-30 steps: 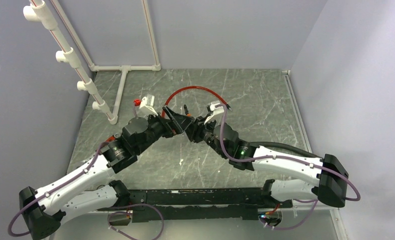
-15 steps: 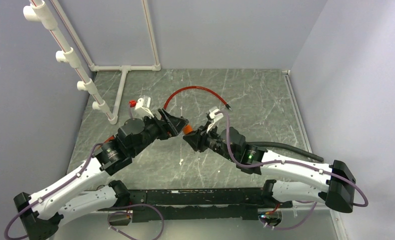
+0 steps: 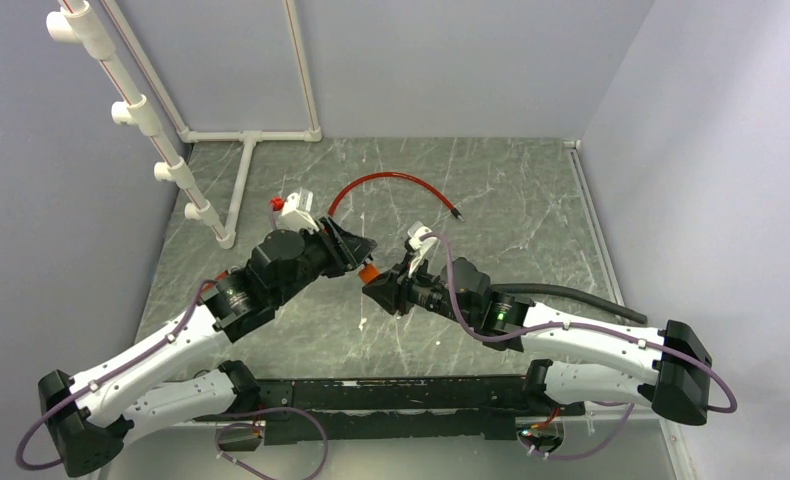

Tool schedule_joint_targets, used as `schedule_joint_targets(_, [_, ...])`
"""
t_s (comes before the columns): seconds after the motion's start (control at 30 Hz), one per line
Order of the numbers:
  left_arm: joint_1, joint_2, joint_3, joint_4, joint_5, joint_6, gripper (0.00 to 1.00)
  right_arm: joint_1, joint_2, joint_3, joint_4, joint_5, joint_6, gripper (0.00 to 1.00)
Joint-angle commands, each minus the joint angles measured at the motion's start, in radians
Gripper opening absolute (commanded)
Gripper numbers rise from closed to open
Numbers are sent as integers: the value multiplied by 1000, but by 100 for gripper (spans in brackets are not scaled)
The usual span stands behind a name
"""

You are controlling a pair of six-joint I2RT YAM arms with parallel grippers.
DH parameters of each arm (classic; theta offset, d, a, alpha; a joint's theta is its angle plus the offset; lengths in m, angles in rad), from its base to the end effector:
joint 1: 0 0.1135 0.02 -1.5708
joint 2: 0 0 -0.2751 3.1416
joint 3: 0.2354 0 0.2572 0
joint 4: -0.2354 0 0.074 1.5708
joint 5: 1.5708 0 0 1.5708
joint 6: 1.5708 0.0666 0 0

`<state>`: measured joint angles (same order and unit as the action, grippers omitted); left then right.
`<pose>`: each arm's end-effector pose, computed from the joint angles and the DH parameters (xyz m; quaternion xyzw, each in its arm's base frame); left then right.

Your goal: Unlock with the key

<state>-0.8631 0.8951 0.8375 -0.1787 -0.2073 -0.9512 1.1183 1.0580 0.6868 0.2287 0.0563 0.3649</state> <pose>0.1641 -0.1707 0.3411 -0.0984 0.7777 -0.4348 0.4432 0.1253 0.2492 0.2984 -0.2607 0.7092 0.4266 0.4971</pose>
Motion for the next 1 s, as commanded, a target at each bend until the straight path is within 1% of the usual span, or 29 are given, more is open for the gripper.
schedule_joint_targets(0.0, [-4, -22, -17, 49, 6, -23, 40, 8, -35, 19, 69, -8, -32, 0])
schedule_joint_targets(0.13, [-3, -40, -45, 112, 48, -5, 22, 8, -29, 20, 77, -6, -32, 0])
schedule_joint_targets(0.23, [-4, -58, -73, 186, 90, 24, 12, 8, -22, 18, 93, -26, -24, 0])
schedule_joint_targets(0.4, [-3, -101, -143, 331, 159, 90, 0, 7, -33, 12, 118, -77, 8, 0])
schedule_joint_targets(0.6, [-3, -181, -234, 452, 205, 154, 0, 6, -90, 15, 111, -117, 45, 0])
schedule_joint_targets(0.73, [-4, -211, -247, 486, 276, 207, 0, 3, -117, 25, 110, -158, 56, 0])
schedule_joint_targets(0.8, [-3, -213, -244, 502, 330, 234, 0, 3, -122, 43, 99, -202, 63, 0])
schedule_joint_targets(0.97, [-3, -193, -240, 600, 533, 292, 0, 0, -117, 83, 89, -363, 72, 0])
